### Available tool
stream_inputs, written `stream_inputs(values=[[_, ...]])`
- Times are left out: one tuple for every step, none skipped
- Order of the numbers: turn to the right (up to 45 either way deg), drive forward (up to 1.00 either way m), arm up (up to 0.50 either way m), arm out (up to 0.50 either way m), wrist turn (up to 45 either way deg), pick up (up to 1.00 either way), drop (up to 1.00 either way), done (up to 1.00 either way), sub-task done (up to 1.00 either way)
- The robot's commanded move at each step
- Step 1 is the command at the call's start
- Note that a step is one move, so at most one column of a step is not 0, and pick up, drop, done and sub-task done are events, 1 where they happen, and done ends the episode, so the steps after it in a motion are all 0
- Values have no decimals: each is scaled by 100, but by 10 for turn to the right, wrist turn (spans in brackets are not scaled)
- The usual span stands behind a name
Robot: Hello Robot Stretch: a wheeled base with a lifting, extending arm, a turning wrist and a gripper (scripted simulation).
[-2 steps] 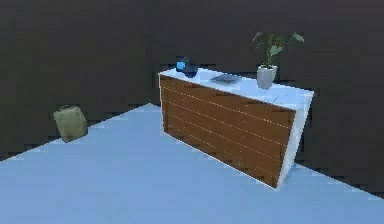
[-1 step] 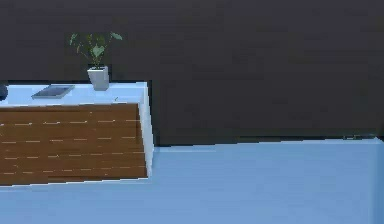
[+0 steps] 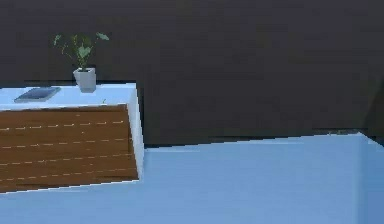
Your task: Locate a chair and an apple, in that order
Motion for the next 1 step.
stream_inputs(values=[[0, 5, 0, 0, 0, 0, 0, 0, 0]])
